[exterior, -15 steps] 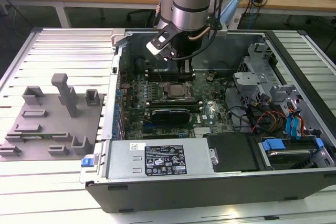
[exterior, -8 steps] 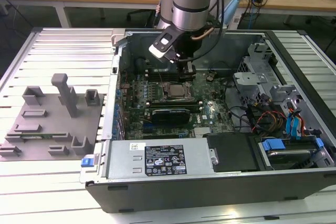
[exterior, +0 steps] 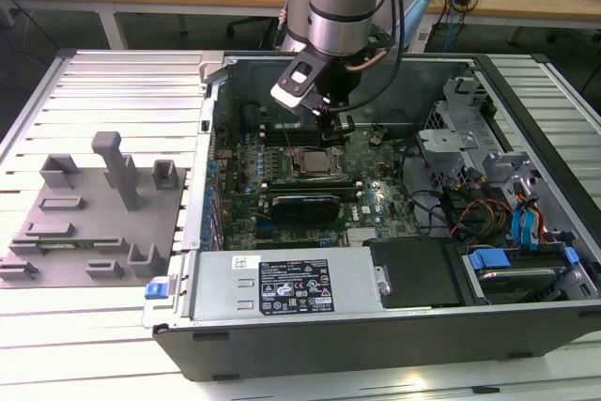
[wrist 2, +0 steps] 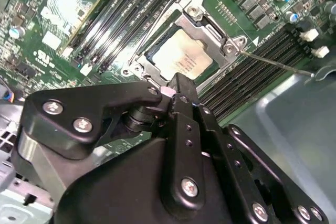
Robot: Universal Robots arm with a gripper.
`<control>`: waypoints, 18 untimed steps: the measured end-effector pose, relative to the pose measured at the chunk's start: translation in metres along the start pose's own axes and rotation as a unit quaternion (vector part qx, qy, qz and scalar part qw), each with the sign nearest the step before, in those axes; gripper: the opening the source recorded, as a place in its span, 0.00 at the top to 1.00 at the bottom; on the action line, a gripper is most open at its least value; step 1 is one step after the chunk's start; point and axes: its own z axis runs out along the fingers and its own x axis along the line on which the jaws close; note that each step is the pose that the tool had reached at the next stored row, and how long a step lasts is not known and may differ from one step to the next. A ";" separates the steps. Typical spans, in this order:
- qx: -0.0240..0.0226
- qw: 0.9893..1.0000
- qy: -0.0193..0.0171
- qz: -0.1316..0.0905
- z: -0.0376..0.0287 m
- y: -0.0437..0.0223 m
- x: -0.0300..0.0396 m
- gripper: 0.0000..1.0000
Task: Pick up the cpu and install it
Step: 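Close the cpu cover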
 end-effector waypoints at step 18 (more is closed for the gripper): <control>0.000 0.985 0.002 -0.172 0.0000 0.0000 0.0000 0.89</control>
